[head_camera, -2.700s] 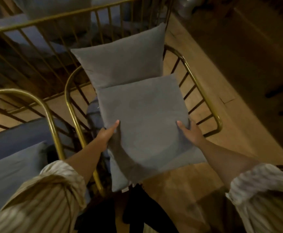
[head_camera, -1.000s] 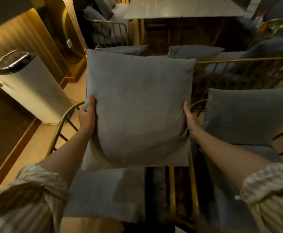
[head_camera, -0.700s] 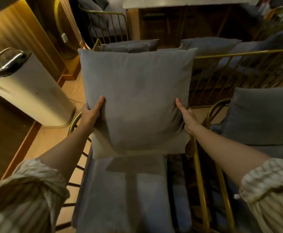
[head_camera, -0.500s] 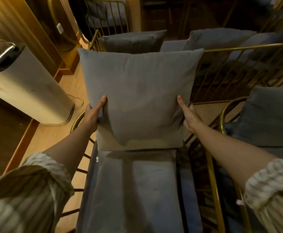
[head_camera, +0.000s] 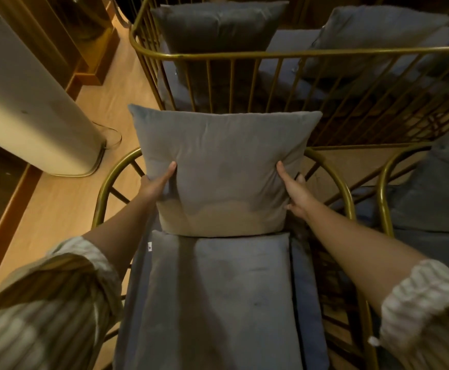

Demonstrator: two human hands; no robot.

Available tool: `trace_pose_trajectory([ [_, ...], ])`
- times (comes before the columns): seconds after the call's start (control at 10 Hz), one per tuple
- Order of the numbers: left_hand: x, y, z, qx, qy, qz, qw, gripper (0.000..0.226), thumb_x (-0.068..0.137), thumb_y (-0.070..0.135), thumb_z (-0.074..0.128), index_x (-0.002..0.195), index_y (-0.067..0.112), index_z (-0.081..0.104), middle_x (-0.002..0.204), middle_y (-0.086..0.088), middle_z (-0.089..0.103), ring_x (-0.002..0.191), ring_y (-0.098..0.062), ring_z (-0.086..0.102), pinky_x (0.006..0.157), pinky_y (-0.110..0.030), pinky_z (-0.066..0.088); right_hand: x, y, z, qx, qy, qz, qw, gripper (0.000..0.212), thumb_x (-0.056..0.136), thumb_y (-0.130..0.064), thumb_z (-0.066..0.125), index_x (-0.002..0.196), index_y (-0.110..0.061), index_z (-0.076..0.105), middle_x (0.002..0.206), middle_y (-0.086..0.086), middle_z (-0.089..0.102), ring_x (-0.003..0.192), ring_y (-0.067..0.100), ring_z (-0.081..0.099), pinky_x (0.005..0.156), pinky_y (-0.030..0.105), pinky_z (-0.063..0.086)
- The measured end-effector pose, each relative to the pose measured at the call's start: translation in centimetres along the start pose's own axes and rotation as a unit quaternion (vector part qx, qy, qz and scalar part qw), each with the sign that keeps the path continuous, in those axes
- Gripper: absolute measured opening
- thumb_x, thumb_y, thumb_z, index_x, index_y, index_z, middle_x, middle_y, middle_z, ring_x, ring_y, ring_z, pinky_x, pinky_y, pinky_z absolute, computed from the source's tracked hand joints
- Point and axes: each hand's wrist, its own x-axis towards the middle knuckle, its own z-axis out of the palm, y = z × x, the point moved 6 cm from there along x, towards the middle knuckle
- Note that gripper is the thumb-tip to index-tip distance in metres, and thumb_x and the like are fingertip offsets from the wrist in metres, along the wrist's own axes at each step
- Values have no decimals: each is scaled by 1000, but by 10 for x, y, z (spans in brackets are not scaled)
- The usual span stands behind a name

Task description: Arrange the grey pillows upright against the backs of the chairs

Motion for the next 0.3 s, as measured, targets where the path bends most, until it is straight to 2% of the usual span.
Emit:
trace_pose_trajectory([
  [0.1,-9,7,7,-2,6,-11,1000,110,68,69,72,152,15,26,153,-12,37,140,-40,35,110,-59,34,-6,-6,2,13,-4,31,999,113,70,-63,77,156,-25,14,154,5,39,137,32,44,102,53,45],
  [0.2,-23,10,7,-4,8,-15,1000,94,76,58,72,148,12,33,150,-13,42,137,-40,40,109,-56,39,-21,-10,0,12,-1,30,999,112,67,-62,80,155,-23,21,154,5,41,137,32,44,107,57,43],
  [0.3,-52,23,8,27,-22,43,998,89,74,50,78,145,15,39,148,-10,45,136,-36,42,108,-53,38,-39,-13,-1,-19,30,-26,999,94,72,-52,81,149,-24,35,146,0,49,132,26,49,107,51,44],
])
